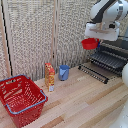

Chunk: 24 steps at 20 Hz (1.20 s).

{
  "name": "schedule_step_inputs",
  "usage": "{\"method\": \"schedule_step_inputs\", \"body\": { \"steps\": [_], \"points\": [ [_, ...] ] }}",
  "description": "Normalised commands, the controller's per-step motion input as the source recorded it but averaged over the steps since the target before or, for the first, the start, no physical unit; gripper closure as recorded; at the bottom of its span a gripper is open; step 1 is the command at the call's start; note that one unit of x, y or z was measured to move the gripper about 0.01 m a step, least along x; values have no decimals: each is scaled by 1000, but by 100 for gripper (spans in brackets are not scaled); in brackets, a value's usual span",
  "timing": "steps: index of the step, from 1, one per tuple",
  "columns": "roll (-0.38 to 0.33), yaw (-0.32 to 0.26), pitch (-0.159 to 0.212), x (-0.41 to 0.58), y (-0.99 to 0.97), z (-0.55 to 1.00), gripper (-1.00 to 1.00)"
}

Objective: Extend the gripper towards the oven tray handle. Grasp the handle and carefully pull the tray out of the oven. Move the gripper above the red bowl. Grab the red bowl gently. Lift the bowl and place it onto the oven tray.

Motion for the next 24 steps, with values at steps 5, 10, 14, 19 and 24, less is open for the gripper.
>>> {"method": "schedule_step_inputs", "body": {
  "steps": [5, 10, 14, 19, 24],
  "points": [
    [0, -171, 30, 191, -674, 2, 100],
    [0, -166, 49, 102, -703, 0, 100],
    [0, -185, 68, 3, -689, -53, 100],
    [1, -169, 72, 0, -718, -134, 100],
    [0, -95, 38, 38, -449, -111, 100]
  ]
}}
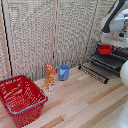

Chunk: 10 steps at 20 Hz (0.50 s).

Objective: Extend the gripper towards the oven tray handle. Grasp the handle and carefully pull the tray out of the oven. Move the gripper above the red bowl. Grab the red bowl gently. Lift the bowl and place it onto the oven tray.

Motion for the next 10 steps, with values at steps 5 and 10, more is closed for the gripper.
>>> {"method": "schedule_step_inputs", "body": {
  "steps": [5, 10],
  "points": [
    [0, -11, -7, 28, -34, 0, 100],
    [-15, -23, -5, -21, -3, 14, -100]
  ]
}}
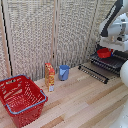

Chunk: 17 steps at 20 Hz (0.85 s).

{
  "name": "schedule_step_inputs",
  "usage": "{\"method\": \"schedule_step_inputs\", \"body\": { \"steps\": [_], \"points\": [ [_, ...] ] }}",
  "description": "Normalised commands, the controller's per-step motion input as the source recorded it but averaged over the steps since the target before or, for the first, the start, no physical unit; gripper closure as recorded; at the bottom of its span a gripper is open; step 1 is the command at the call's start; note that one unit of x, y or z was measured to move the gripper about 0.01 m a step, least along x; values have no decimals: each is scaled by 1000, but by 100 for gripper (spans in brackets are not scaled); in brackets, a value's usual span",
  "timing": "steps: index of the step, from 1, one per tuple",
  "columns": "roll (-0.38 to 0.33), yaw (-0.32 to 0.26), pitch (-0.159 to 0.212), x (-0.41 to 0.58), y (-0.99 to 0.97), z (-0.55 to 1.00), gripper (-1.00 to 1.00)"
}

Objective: Extend the gripper towards the oven tray handle. Grasp the handle and carefully pull the tray out of the oven. Move the gripper above the red bowl. Grab the red bowl gently. Lift the bowl and place it onto the oven tray.

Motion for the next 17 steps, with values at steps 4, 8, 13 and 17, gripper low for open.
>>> {"method": "schedule_step_inputs", "body": {
  "steps": [4, 8, 13, 17],
  "points": [
    [-41, -9, 0, -4, -14, 131, -100],
    [-25, -29, 0, 4, -61, 106, -100],
    [6, -7, 23, 0, -107, 372, -100],
    [11, -83, 51, -6, -29, 678, -100]
  ]
}}
